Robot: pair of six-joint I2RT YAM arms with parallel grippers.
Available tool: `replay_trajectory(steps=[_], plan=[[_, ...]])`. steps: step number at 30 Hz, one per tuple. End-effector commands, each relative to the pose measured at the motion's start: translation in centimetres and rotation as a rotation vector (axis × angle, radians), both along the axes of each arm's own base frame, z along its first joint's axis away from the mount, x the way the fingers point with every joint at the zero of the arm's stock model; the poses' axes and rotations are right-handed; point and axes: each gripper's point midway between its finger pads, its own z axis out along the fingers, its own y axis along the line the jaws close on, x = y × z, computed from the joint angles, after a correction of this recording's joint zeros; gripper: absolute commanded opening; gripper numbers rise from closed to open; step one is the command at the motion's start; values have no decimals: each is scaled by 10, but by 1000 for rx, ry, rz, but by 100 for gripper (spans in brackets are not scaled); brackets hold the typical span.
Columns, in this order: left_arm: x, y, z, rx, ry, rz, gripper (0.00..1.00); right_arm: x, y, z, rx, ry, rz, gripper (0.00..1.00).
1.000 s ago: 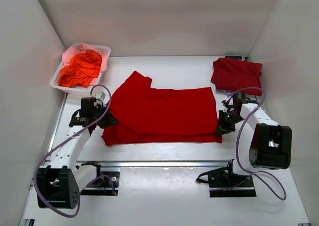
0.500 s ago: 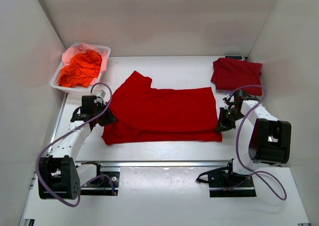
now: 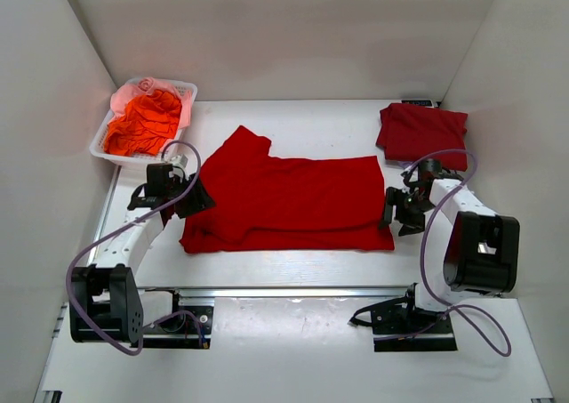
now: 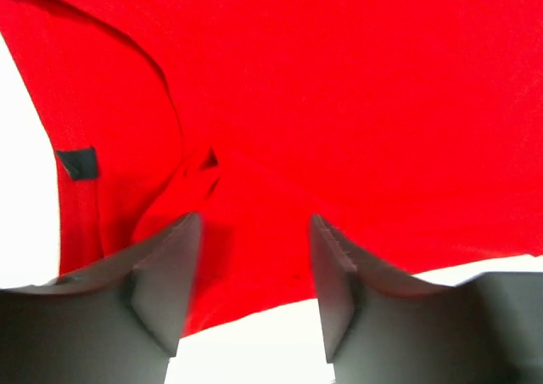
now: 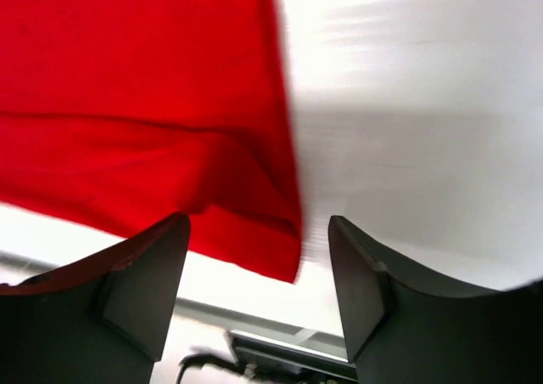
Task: Fold and stack the t-shirts
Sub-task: Fold the flattened tshirt in 1/3 of the way
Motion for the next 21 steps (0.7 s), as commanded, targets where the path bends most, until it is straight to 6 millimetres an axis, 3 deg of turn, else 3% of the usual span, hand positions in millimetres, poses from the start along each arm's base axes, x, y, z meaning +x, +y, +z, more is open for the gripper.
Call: replay_trajectory(steps=[1, 3, 6, 10, 12, 14, 18, 20, 21], plan=[[11, 6, 23, 16, -96, 25, 68, 26, -29, 27, -153, -155, -75, 65], [10, 10, 29, 31, -121, 46, 72, 33, -37, 39, -210, -209, -94, 65], [7, 8, 32, 31, -118, 41, 73, 39, -33, 51, -224, -268, -94, 63], [-2, -5, 25, -6, -78, 4, 71, 39, -6, 55, -123, -312, -46, 47], [-15, -11, 13, -17, -35, -17, 70, 32, 9, 48, -69, -300, -27, 47], [-21, -15, 3, -38, -9, -28, 70, 25, 16, 38, -86, -270, -4, 56], [-33, -19, -12, -46, 16, -33, 70, 7, 14, 14, -113, -174, -10, 66], [-36, -18, -15, -33, 20, -30, 70, 6, 15, 9, -134, -169, 6, 65], [-38, -17, -20, -21, 34, -40, 70, 2, 18, 6, -120, -157, 19, 59]])
